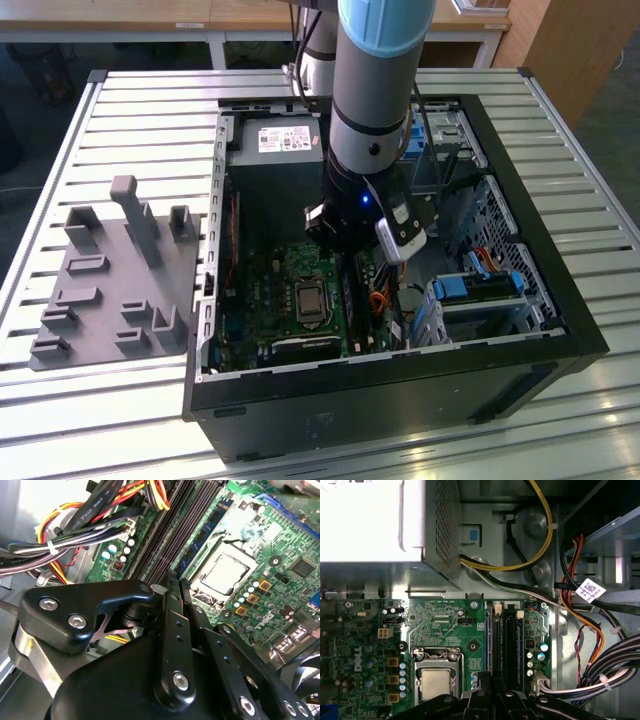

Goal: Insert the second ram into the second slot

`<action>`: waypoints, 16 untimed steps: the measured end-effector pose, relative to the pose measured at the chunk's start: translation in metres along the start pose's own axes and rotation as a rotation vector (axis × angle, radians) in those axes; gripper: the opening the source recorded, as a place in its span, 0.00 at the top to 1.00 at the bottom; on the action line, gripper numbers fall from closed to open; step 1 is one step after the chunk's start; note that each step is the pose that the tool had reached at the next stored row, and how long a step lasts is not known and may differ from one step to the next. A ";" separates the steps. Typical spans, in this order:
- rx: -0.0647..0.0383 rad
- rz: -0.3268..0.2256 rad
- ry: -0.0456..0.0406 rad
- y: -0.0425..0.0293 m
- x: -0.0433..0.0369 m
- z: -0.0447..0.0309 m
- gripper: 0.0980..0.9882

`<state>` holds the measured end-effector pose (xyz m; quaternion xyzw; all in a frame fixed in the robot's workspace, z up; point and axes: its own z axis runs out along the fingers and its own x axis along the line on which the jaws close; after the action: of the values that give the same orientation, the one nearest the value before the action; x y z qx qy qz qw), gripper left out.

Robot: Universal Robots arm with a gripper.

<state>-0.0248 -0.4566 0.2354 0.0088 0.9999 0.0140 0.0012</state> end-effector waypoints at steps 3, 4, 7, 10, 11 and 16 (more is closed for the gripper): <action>0.000 0.000 0.0000 -0.0033 0.0000 -0.0001 0.96; 0.000 0.000 -0.0001 -0.0037 0.0000 0.0001 0.96; 0.000 0.000 0.0000 -0.0038 -0.0020 0.0003 0.96; 0.000 0.000 -0.0001 -0.0038 -0.0041 0.0016 0.96; 0.000 0.000 0.0000 -0.0038 -0.0041 0.0020 0.96; 0.000 -0.002 0.0001 -0.0043 -0.0045 0.0047 0.96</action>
<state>-0.0203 -0.4609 0.2306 0.0078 0.9999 0.0141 0.0012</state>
